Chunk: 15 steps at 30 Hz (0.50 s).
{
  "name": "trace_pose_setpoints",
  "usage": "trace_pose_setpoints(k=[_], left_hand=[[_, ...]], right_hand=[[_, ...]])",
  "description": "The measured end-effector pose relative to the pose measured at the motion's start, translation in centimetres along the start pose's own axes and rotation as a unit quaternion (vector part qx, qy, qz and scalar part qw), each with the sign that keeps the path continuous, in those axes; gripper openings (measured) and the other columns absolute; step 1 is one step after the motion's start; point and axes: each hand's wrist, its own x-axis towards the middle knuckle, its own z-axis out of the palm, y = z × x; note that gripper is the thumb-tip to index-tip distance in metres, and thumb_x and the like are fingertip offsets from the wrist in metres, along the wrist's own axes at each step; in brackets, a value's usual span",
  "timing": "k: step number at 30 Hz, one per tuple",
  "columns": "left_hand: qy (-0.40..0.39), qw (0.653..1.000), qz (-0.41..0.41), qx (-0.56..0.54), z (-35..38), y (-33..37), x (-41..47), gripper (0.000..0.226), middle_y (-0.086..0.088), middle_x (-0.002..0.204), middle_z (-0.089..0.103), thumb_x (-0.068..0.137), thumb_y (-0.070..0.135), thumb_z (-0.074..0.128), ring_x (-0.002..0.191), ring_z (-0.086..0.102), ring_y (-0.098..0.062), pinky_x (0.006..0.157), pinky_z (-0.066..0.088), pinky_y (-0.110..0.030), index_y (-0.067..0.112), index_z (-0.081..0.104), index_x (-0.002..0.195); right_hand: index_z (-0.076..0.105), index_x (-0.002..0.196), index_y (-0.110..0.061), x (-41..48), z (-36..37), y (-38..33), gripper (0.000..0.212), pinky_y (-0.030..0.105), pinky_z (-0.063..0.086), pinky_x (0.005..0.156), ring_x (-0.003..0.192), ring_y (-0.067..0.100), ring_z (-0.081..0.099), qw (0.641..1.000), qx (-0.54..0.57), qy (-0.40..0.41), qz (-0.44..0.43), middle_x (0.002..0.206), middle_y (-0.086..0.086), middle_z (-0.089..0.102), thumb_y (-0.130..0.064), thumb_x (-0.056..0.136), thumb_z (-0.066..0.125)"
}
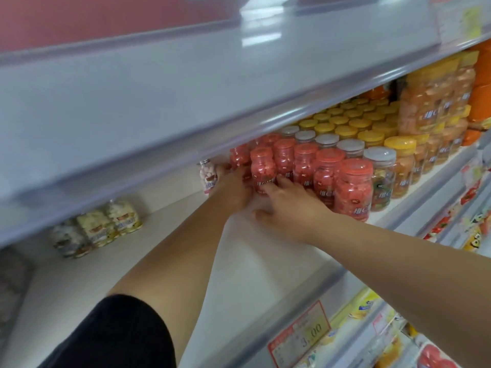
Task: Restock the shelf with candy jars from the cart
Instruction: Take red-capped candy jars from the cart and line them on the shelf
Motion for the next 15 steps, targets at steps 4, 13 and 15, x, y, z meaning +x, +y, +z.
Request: trace_pose_setpoints(k=[4,13,15], left_hand=[[0.003,0.999,0.037,-0.013,0.5,-0.1,0.5,0.039,-0.015,0.128,0.056,0.083,0.038,0.054,0.107,0.061,-0.031,0.101,0.049,-0.042,0.027,0.061,0.12],[0.023,0.997,0.014,-0.071,-1.5,1.0,-3.1,0.041,-0.01,0.128,0.053,0.082,0.021,0.061,0.122,0.051,-0.028,0.099,0.047,-0.034,0.019,0.061,0.123],[-0.002,0.991,0.019,-0.131,-1.8,1.7,-4.4,0.034,0.005,0.108,0.062,0.076,0.035,0.071,0.102,0.06,-0.015,0.083,0.05,-0.023,0.029,0.062,0.108]], right_hand=[[0.036,0.146,-0.022,0.5,0.3,0.2,0.063,0.046,0.034,0.108,0.131,0.033,0.04,1.0,0.003,0.005,-0.006,0.144,0.009,0.039,-0.052,0.093,0.051],[0.038,0.147,-0.017,0.1,0.2,0.6,0.066,0.046,0.038,0.109,0.133,0.032,0.042,0.999,0.014,0.002,-0.045,0.148,0.009,0.038,-0.051,0.093,0.054],[0.048,0.141,-0.014,-0.9,0.0,1.0,0.057,0.043,0.042,0.106,0.128,0.029,0.048,0.998,-0.009,-0.023,-0.064,0.143,0.008,0.048,-0.048,0.095,0.052]])
